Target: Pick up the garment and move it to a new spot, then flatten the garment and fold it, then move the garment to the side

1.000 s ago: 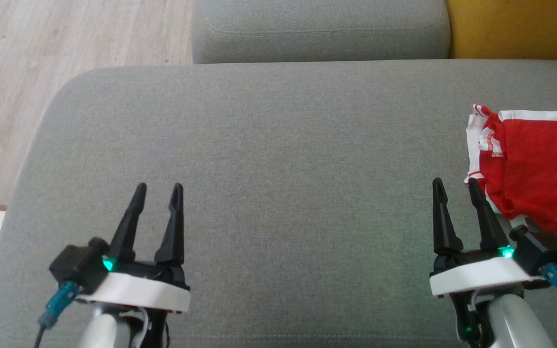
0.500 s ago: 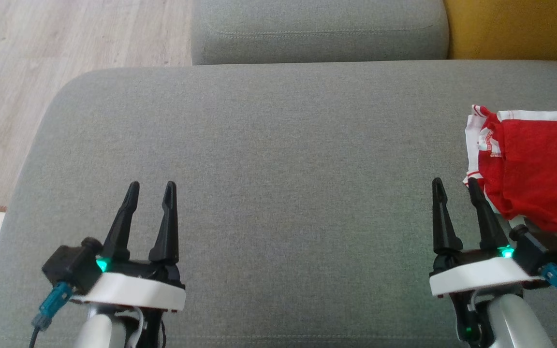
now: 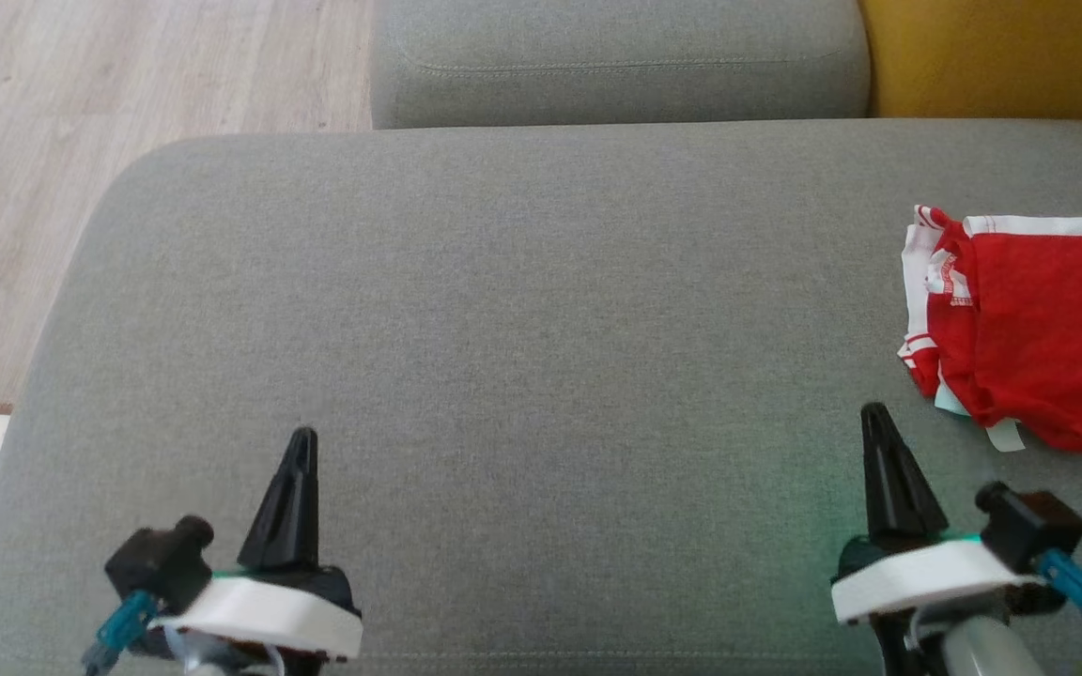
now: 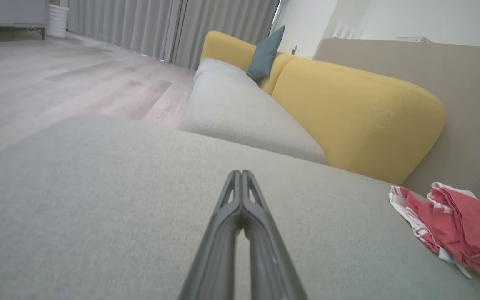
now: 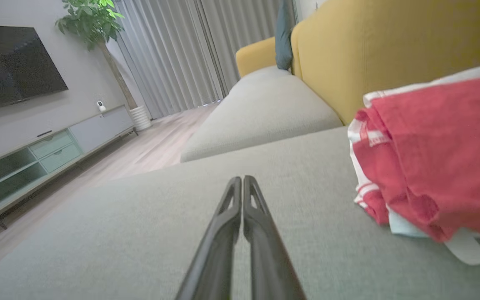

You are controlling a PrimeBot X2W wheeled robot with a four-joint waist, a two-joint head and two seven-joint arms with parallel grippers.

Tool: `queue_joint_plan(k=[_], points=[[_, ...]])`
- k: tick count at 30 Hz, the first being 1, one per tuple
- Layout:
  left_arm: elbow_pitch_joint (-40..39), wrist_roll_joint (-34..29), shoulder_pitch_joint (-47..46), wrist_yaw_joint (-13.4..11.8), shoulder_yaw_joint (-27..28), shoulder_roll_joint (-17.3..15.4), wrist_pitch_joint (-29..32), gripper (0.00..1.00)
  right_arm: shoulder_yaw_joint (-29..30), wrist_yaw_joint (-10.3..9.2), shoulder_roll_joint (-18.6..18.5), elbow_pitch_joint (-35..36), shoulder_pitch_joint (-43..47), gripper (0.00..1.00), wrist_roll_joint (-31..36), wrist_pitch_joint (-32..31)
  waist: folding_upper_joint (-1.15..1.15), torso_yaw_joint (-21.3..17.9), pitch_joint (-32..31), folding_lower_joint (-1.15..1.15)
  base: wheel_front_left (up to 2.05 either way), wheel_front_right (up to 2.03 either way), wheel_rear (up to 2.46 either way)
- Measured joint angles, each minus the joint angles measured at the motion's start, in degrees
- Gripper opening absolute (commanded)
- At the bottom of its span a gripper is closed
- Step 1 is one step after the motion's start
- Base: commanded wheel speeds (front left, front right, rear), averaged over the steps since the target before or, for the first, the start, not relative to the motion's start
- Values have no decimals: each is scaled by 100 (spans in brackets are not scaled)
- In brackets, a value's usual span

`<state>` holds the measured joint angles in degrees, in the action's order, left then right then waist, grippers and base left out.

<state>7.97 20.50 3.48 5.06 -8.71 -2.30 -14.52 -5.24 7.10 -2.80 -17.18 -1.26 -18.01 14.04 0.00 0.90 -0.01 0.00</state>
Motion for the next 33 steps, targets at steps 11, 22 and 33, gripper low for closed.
queue_joint_plan(k=[11,22,33], points=[[73,669,32,3,23,-4,142,0,33,0,0,-8,57,0,-697,-152,0,-8,2,0,0,0,0],[137,1269,-34,5,79,-13,291,0,98,0,-2,-4,56,0,-1323,-279,0,-16,3,0,0,0,0],[196,1984,-83,15,209,-21,470,0,203,0,-9,2,49,0,-2060,-450,0,-24,5,0,0,0,0]])
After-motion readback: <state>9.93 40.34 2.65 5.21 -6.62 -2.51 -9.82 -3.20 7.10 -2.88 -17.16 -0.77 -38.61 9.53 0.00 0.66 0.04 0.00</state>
